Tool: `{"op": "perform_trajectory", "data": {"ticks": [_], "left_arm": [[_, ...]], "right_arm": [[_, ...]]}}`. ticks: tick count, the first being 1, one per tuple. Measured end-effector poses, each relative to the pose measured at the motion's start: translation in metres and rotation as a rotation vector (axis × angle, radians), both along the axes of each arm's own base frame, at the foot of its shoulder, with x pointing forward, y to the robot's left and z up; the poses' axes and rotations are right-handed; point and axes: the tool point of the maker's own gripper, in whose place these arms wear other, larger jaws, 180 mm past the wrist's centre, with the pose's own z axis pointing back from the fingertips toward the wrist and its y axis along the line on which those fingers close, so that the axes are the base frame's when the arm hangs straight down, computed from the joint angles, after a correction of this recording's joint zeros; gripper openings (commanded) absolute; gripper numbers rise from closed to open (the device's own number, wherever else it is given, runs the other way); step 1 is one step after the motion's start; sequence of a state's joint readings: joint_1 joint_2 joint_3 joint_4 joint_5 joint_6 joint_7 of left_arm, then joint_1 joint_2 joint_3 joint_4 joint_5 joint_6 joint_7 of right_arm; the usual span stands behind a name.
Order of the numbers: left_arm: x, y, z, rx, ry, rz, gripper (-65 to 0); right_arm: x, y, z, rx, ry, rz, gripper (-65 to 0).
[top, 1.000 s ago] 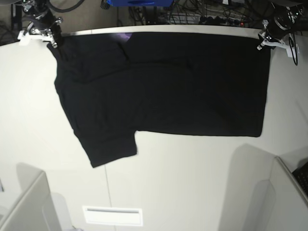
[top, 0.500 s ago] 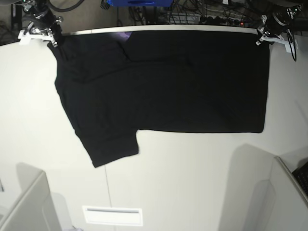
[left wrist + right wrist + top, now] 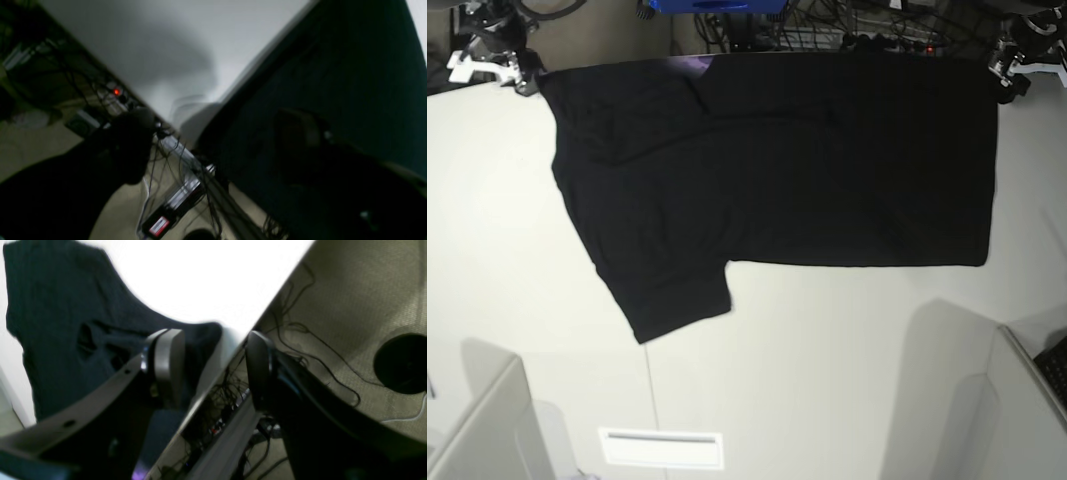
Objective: Fold the T-shirt properly
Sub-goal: 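Grasp the hem corners with both grippers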
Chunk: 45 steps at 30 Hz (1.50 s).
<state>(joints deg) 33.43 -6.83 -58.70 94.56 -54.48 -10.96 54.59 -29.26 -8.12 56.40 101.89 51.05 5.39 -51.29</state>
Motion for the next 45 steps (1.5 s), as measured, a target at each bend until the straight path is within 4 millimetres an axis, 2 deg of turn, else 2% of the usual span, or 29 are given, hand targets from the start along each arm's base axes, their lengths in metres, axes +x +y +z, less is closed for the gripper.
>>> {"op": "perform_trajectory", "data": {"ticks": [2,5,7,10,12,14,17,20,23,25,28,30,31,34,37,40,45], "left_arm": [[0.007,-0.002,0.004,0.004,-0.016,-0.009,-10.2],[0.021,-0.003,0.022,0.053,-0.055,-0.048,-10.2],[0.030,-0.004,0.035,0.085,-0.083,-0.074,-10.2],[0.048,-0.005,0.053,0.126,-0.127,-0.106,-10.4],[0.067,-0.004,0.066,0.149,-0.179,-0.125,-12.5],[0.085,-0.003,0.074,0.155,-0.233,-0.124,-21.7],[0.100,-0.004,0.080,0.154,-0.277,-0.121,-43.9],[0.106,-0.003,0.083,0.156,-0.291,-0.115,-64.7],[0.112,-0.003,0.087,0.155,-0.315,-0.114,-65.0],[0.111,-0.002,0.087,0.160,-0.305,-0.122,-65.0],[0.115,0.004,0.083,0.171,-0.268,-0.164,-65.0],[0.118,0.005,0.074,0.148,-0.245,-0.183,-65.0],[0.118,0.005,0.067,0.133,-0.233,-0.185,-65.0],[0.107,0.010,0.050,0.101,-0.185,-0.160,-53.6],[0.107,0.012,0.047,0.095,-0.177,-0.156,-47.2],[0.112,0.011,0.050,0.096,-0.194,-0.159,-47.4],[0.111,0.012,0.049,0.097,-0.188,-0.161,-47.4]], "right_arm": [[0.009,-0.004,0.004,-0.009,-0.021,0.000,-37.1],[0.023,-0.013,0.018,-0.055,-0.055,0.024,-36.6],[0.039,-0.020,0.031,-0.092,-0.093,0.043,-36.6],[0.091,-0.024,0.056,-0.131,-0.204,0.106,-36.5],[0.135,-0.011,0.071,-0.142,-0.274,0.210,-36.8],[0.171,0.009,0.071,-0.143,-0.292,0.308,-36.9],[0.215,0.042,0.060,-0.119,-0.273,0.416,-36.9],[0.254,0.052,0.049,-0.157,-0.216,0.471,-36.6],[0.299,0.064,0.042,-0.187,-0.201,0.509,-36.3],[0.318,0.071,0.032,-0.197,-0.198,0.514,-34.4],[0.328,0.080,0.003,-0.188,-0.118,0.548,-29.4],[0.333,0.080,-0.008,-0.175,-0.096,0.556,-29.3],[0.338,0.080,-0.010,-0.178,-0.095,0.558,-29.3],[0.344,0.086,-0.011,-0.195,-0.084,0.594,-29.3],[0.345,0.097,-0.013,-0.230,-0.076,0.649,-29.4],[0.344,0.112,-0.015,-0.257,-0.083,0.708,-29.4],[0.343,0.122,-0.018,-0.278,-0.079,0.754,-29.6]]}}
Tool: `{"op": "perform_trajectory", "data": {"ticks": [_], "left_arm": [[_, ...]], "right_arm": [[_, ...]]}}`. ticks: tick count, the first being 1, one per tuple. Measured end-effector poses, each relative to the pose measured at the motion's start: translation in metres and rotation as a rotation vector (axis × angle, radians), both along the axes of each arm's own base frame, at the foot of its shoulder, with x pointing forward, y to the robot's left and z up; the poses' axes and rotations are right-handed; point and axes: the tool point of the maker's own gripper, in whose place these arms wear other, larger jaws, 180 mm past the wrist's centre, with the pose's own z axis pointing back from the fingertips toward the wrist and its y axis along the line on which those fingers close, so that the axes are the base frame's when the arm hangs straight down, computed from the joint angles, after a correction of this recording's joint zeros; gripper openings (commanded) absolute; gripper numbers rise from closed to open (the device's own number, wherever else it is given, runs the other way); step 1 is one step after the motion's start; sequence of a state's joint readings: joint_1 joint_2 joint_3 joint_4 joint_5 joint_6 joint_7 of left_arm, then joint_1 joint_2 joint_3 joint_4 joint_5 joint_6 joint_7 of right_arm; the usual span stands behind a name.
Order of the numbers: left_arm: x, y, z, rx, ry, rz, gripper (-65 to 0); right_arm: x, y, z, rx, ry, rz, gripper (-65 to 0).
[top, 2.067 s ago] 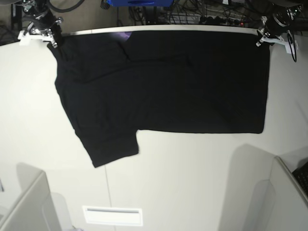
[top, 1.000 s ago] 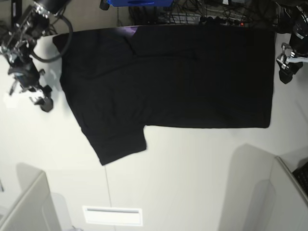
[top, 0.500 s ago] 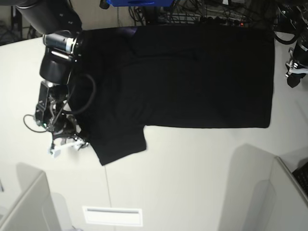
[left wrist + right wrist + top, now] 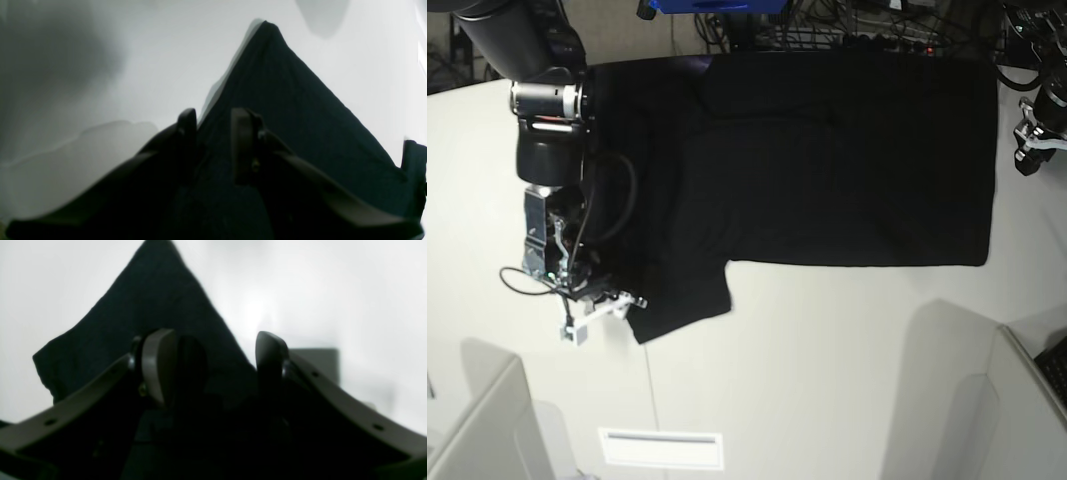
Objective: Fold the T-shirt properly
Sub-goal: 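Grasp the hem corners with both grippers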
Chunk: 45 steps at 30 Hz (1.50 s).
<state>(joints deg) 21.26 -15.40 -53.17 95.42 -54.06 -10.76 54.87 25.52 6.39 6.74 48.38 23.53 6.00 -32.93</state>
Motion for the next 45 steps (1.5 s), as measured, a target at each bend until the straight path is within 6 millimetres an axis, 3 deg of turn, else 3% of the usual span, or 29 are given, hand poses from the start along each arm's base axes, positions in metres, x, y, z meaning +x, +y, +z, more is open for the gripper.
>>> {"op": "perform_trajectory", "data": {"ticks": [2,7,14,20,25,28,31,33,36,40,45], "left_arm": [[0.001,0.000,0.000,-0.001,-0.002,0.000,-47.4],[0.007,0.002,0.003,0.016,-0.009,0.001,-47.4],[0.017,0.012,-0.002,0.120,0.057,0.002,-46.2],[0.054,-0.003,-0.017,0.111,0.084,-0.076,-46.1],[0.069,0.015,-0.021,0.138,0.115,-0.044,-45.4],[0.079,0.024,-0.022,0.171,0.142,-0.028,-33.1],[0.090,0.028,-0.022,0.171,0.141,-0.016,-19.4],[0.098,0.029,-0.026,0.152,0.142,-0.006,-15.5],[0.117,0.025,-0.037,0.130,0.179,-0.027,-16.6],[0.154,-0.002,-0.044,0.097,0.191,-0.126,-20.4],[0.166,-0.008,-0.054,0.042,0.213,-0.124,-20.9]], "right_arm": [[-0.001,0.001,-0.001,-0.002,-0.003,0.001,-30.8],[-0.002,0.000,-0.002,-0.003,0.000,0.002,-49.1],[-0.003,-0.002,-0.004,-0.007,-0.005,-0.004,-65.0],[-0.002,-0.002,-0.004,-0.001,-0.028,-0.018,-65.0],[-0.013,0.000,0.005,-0.028,-0.058,0.003,-65.0],[-0.023,0.003,0.017,-0.042,-0.088,0.023,-65.0],[-0.017,0.004,0.033,-0.046,-0.109,0.037,-65.0],[-0.015,0.005,0.038,-0.046,-0.123,0.038,-65.0],[-0.022,0.005,0.031,-0.045,-0.098,0.043,-65.0],[-0.023,0.005,0.030,-0.045,-0.094,0.043,-65.0],[-0.022,0.005,0.031,-0.045,-0.096,0.043,-65.0]]}}
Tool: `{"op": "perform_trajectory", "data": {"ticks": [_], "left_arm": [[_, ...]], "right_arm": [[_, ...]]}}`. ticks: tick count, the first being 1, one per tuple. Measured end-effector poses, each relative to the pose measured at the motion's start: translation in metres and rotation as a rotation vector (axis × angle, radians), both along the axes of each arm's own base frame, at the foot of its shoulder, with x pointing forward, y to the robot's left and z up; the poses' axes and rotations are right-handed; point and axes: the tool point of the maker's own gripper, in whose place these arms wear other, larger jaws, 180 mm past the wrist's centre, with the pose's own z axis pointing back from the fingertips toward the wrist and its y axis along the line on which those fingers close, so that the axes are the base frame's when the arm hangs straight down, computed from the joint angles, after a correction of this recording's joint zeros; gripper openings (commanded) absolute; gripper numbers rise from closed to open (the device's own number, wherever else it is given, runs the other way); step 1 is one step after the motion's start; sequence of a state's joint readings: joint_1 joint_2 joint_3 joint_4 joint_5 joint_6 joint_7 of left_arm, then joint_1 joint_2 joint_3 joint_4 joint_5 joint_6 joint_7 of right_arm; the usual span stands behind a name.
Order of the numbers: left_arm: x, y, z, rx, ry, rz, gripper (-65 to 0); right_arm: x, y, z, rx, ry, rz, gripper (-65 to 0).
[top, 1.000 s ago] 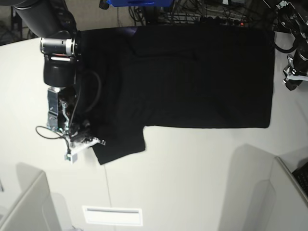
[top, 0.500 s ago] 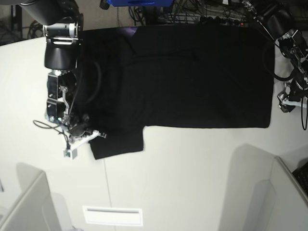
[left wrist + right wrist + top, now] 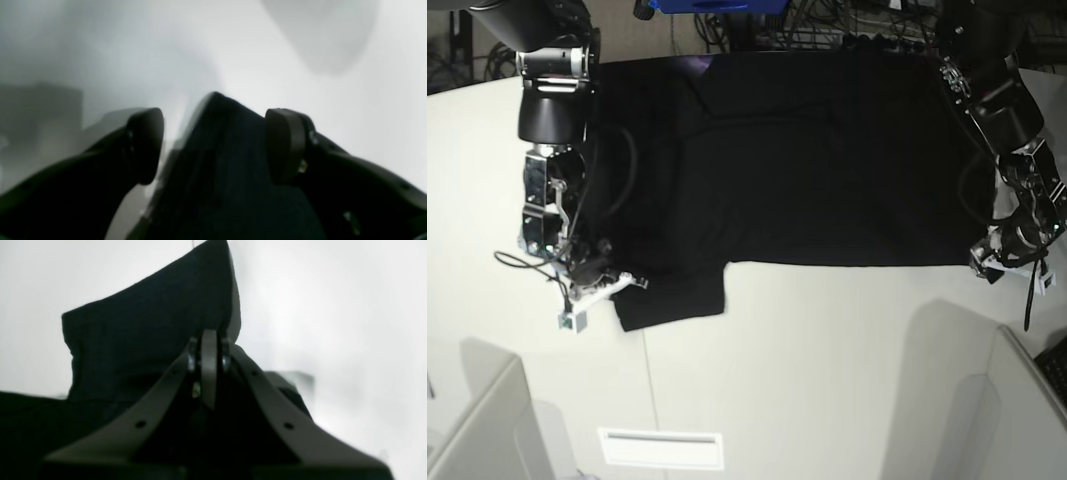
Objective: Fold the T-shirt properly
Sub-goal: 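Grasp the hem corners with both grippers, then fold the hem up over the body toward the collar with both grippers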
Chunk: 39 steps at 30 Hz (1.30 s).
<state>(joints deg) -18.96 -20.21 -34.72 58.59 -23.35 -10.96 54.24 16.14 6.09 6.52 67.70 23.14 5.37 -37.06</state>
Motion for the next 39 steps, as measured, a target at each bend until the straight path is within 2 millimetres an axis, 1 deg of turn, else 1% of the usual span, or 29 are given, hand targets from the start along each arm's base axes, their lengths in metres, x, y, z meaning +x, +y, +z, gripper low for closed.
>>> {"op": "perform_trajectory", "data": {"ticks": [3,7,12,16,17,18,20,22,23,24,25,29,33,35,39], "left_arm": [[0.001,-0.002,-0.007,-0.027,0.014,0.008,-20.9],[0.010,0.000,-0.011,0.003,-0.026,0.014,-20.9],[0.018,-0.012,-0.015,0.039,-0.008,-0.051,-21.1],[0.018,-0.013,-0.015,0.035,-0.011,-0.053,-21.4],[0.018,-0.013,-0.015,0.036,-0.010,-0.054,-22.9],[0.018,-0.013,-0.015,0.037,-0.010,-0.055,-26.3],[0.017,-0.014,-0.016,0.037,-0.006,-0.055,-37.4],[0.016,-0.014,-0.018,0.032,-0.001,-0.056,-51.7],[0.015,-0.014,-0.019,0.033,0.002,-0.055,-57.3],[0.014,-0.014,-0.020,0.033,0.003,-0.055,-62.7],[0.015,-0.014,-0.021,0.039,-0.002,-0.054,-65.0],[0.015,-0.010,-0.029,0.029,-0.053,-0.024,-65.0],[0.017,-0.010,-0.025,0.040,-0.064,-0.032,-65.0],[0.013,-0.013,-0.024,0.064,-0.052,-0.060,-65.0],[0.001,-0.026,-0.018,0.112,0.001,-0.150,-65.0]], "right_arm": [[0.001,0.001,0.003,0.000,-0.008,0.002,-65.0],[0.002,0.001,0.012,-0.006,-0.038,0.005,-65.0],[0.002,0.002,0.013,-0.006,-0.041,0.006,-65.0],[0.002,0.002,0.013,-0.006,-0.042,0.006,-65.0],[0.002,0.002,0.013,-0.005,-0.041,0.006,-65.0],[0.002,0.003,0.013,-0.004,-0.041,0.006,-65.0],[0.002,0.003,0.013,-0.004,-0.040,0.006,-65.0],[0.002,0.002,0.012,-0.006,-0.040,0.006,-65.0],[0.002,0.002,0.012,-0.006,-0.039,0.006,-65.0],[0.002,0.002,0.012,-0.006,-0.040,0.005,-65.0],[0.001,0.002,0.012,-0.005,-0.038,0.005,-65.0],[-0.006,0.001,0.004,-0.007,-0.020,0.005,-65.0],[-0.012,0.000,-0.001,-0.013,-0.008,0.005,-65.0],[-0.012,-0.001,0.001,-0.016,-0.015,0.006,-65.0],[-0.013,-0.002,0.013,-0.028,-0.057,0.009,-65.0]]}}
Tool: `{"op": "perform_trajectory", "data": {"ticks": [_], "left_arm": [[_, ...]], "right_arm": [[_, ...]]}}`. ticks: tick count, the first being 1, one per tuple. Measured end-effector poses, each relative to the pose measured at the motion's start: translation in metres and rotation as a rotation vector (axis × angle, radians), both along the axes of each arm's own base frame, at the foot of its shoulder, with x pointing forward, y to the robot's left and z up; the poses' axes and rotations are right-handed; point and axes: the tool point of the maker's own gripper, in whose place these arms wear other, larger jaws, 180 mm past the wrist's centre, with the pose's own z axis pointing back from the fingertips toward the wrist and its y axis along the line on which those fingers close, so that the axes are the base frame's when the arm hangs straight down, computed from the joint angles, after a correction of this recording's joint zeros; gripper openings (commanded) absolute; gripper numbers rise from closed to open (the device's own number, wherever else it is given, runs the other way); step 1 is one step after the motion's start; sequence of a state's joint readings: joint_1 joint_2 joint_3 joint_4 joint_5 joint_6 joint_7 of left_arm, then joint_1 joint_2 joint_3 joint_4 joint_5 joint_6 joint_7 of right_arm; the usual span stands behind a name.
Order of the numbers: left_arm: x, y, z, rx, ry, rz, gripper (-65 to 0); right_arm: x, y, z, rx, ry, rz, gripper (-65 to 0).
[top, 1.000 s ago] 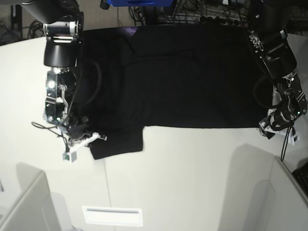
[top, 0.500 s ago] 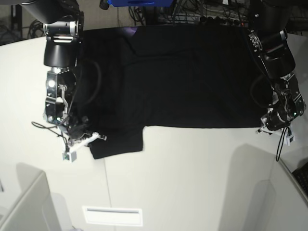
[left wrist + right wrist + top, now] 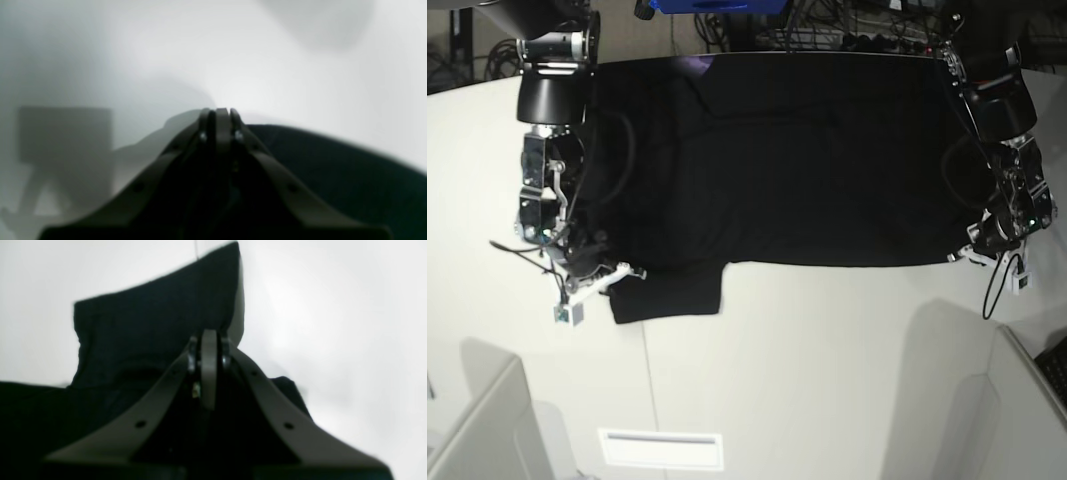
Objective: Fold the T-shirt properly
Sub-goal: 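Fold the hem up over the body toward the collar with both grippers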
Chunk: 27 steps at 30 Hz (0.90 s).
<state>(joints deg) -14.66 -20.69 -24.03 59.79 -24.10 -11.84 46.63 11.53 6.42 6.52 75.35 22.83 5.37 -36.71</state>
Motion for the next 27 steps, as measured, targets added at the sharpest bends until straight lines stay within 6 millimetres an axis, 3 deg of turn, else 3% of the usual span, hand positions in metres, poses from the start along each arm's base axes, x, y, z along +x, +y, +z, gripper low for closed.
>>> {"op": "perform_trajectory", "data": {"ticks": [5,9,13,17,20,27], "left_arm": [[-0.005,-0.008,0.009,0.023,-0.001,-0.035,-65.0],[0.020,-0.009,0.029,0.040,-0.046,-0.047,-65.0],[0.039,-0.030,0.035,0.037,-0.070,-0.106,-65.0],[0.025,-0.025,0.023,0.038,-0.025,-0.096,-65.0],[0.021,-0.015,0.026,0.041,-0.040,-0.074,-65.0],[-0.013,-0.012,0.026,0.096,-0.035,-0.087,-65.0]], "right_arm": [[0.002,0.000,0.009,-0.004,-0.026,0.004,-65.0],[0.014,-0.012,0.022,-0.024,-0.087,-0.015,-65.0],[0.024,-0.014,0.031,-0.028,-0.109,-0.018,-65.0],[0.014,-0.013,0.023,-0.030,-0.092,-0.015,-65.0],[-0.001,-0.011,0.014,-0.033,-0.071,-0.010,-65.0],[-0.010,-0.009,0.022,-0.039,-0.100,-0.001,-65.0]]}}
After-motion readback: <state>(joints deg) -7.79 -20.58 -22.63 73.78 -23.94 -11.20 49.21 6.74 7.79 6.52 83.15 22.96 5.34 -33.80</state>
